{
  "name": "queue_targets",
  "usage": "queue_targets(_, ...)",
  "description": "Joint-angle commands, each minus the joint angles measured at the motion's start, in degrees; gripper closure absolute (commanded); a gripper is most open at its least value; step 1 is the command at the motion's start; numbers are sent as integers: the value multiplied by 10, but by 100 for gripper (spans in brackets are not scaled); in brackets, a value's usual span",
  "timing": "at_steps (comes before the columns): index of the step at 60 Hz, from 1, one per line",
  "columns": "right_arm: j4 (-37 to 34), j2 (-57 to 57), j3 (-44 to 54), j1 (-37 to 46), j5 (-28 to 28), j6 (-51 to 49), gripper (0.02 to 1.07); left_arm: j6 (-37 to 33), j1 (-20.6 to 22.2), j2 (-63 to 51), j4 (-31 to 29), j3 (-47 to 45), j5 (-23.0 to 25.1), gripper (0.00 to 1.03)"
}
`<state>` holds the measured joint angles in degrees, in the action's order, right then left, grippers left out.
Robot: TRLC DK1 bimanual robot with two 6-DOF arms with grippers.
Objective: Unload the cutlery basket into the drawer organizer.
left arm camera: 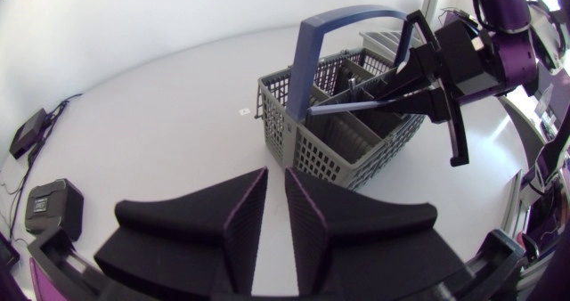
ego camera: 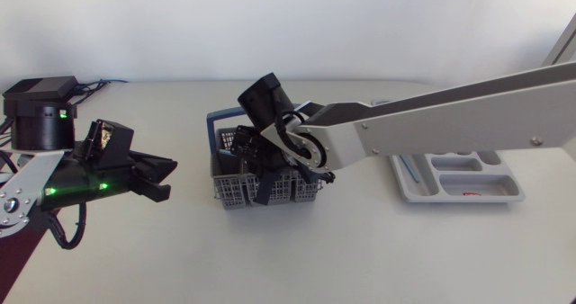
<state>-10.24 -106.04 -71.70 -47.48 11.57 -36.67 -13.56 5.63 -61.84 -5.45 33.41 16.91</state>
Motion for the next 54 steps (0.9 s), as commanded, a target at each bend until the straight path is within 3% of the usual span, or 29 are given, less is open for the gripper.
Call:
queue_targets(1, -1, 19, 27, -7, 4, -10, 95, -8, -2, 9, 5, -14, 7, 84)
queue_targets(15, 25, 59, 49, -23, 4, -26, 95, -10, 1, 16, 10, -16, 7, 81)
queue_targets(26, 72, 99, 78, -45, 8, -49, 94, -30, -1, 59, -1, -21, 6, 68)
queue_targets(35, 90, 125, 97, -65, 20, -60, 95, -89, -4, 126, -43, -20, 6, 55)
queue_targets(44, 94, 145, 105, -84, 39, -74, 94, -157, -8, 201, -72, -18, 6, 49)
queue_targets(54, 89, 163, 113, -107, 54, -96, 95, -226, 12, 221, -149, 11, 12, 49)
